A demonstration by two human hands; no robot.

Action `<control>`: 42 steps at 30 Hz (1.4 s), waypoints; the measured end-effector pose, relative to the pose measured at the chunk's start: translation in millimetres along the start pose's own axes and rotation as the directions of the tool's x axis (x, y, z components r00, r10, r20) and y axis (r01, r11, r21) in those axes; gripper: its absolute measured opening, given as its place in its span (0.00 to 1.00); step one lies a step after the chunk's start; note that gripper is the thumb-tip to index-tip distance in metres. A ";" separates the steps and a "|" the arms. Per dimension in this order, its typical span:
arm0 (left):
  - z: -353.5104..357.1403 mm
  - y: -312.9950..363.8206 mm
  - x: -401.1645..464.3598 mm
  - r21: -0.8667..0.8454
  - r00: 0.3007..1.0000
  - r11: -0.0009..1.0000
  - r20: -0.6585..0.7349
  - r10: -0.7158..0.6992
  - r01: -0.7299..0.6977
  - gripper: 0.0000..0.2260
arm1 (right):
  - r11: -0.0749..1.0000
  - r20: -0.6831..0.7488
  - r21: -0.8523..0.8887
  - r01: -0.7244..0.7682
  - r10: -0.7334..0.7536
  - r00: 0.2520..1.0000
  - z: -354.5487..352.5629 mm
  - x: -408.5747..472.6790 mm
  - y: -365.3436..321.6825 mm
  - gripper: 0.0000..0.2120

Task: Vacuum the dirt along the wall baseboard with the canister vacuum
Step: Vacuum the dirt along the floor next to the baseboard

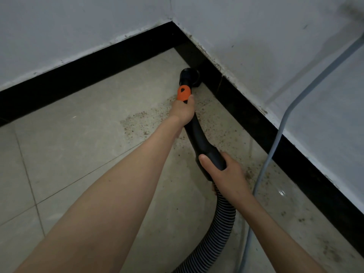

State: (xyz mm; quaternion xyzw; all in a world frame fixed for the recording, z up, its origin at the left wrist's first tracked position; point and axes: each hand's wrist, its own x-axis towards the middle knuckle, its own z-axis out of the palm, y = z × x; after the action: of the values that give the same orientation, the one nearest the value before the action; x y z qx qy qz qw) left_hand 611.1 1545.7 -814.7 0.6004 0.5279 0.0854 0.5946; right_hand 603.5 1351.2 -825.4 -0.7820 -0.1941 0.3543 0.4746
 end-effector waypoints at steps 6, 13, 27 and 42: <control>2.7 -2.4 -4.8 0.005 1.000 1.000 -0.023 0.022 -0.021 0.22 | 1.000 -0.006 0.014 -0.004 0.005 1.000 2.1 -2.9 0.2 0.13; -16.5 21.3 7.0 0.073 0.996 0.995 -0.052 0.069 -0.065 0.24 | 0.966 0.098 0.217 -0.144 0.125 0.987 24.7 30.0 -25.0 0.19; -46.3 39.1 33.0 0.132 0.966 0.986 -0.223 0.127 -0.099 0.22 | 0.925 0.201 0.346 -0.157 0.090 0.975 51.3 68.4 -48.3 0.27; -40.7 35.4 43.0 0.008 0.981 0.989 -0.132 0.145 -0.145 0.21 | 0.921 0.165 0.370 -0.120 0.062 0.984 58.2 101.4 -49.3 0.19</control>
State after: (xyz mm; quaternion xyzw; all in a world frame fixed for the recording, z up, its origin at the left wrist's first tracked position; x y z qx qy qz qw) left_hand 618.6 1612.1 -797.5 0.6297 0.5210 0.1686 0.5511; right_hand 630.4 1474.7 -837.0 -0.6552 -0.1208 0.4646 0.5834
